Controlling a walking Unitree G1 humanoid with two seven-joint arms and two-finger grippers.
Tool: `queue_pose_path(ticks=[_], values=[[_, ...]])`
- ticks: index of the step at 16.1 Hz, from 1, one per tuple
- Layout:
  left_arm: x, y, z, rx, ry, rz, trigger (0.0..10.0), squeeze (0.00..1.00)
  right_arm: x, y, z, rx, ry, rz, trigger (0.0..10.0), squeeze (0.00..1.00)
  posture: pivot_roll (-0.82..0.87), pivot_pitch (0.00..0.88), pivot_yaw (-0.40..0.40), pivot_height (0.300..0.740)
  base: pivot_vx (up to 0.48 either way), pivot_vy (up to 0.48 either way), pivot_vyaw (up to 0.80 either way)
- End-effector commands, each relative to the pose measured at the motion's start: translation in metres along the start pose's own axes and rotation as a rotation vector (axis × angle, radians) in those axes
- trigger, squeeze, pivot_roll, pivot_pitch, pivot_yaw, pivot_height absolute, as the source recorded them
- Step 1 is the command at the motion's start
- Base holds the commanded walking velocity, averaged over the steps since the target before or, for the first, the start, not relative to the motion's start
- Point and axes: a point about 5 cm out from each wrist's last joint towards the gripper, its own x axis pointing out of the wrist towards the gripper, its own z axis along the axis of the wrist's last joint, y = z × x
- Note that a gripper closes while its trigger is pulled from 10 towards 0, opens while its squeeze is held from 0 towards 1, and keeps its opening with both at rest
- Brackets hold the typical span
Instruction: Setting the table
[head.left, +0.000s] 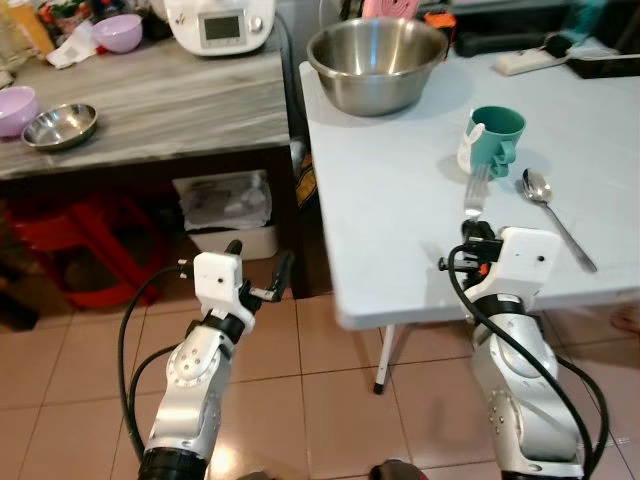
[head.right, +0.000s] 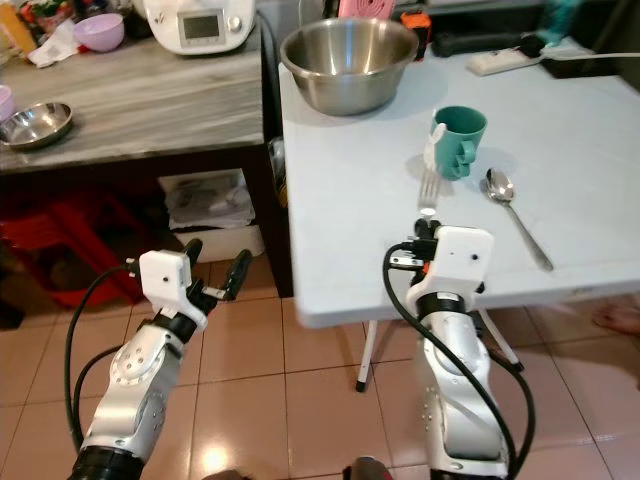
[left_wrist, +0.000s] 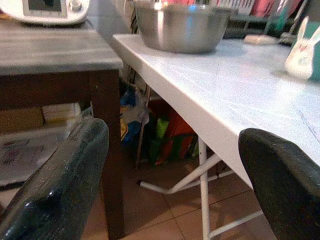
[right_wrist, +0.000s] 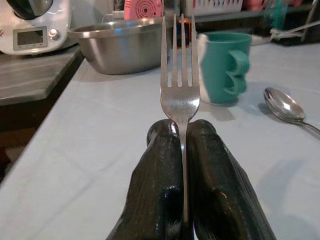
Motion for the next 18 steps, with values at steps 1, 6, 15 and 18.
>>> queue_pose_path(ticks=[1, 6, 15, 18], values=[[-0.0071, 0.0114, -0.0036, 0.026, 0.024, 0.039, 10.0, 0.00, -0.0006, 0.0104, 0.0040, 0.018, -0.019, 0.036, 10.0, 0.00, -0.21, 0.133, 0.058, 0.740, 0.000, 0.461, 0.48], [-0.0060, 0.0093, -0.0038, 0.027, 0.025, 0.034, 10.0, 0.00, -0.0006, 0.0113, 0.0033, 0.024, -0.020, 0.041, 10.0, 0.00, -0.20, 0.134, 0.060, 0.740, 0.000, 0.461, 0.44], [-0.0056, 0.0088, -0.0043, 0.042, 0.023, 0.039, 10.0, 0.00, 0.0007, 0.0101, 0.0015, 0.027, -0.019, 0.037, 10.0, 0.00, -0.20, 0.126, 0.058, 0.740, 0.000, 0.306, 0.09], [-0.0052, 0.0084, -0.0036, 0.043, 0.019, 0.028, 10.0, 0.00, 0.0012, 0.0098, 0.0020, 0.026, -0.022, 0.039, 10.0, 0.00, -0.20, 0.128, 0.059, 0.740, 0.000, 0.000, 0.00]])
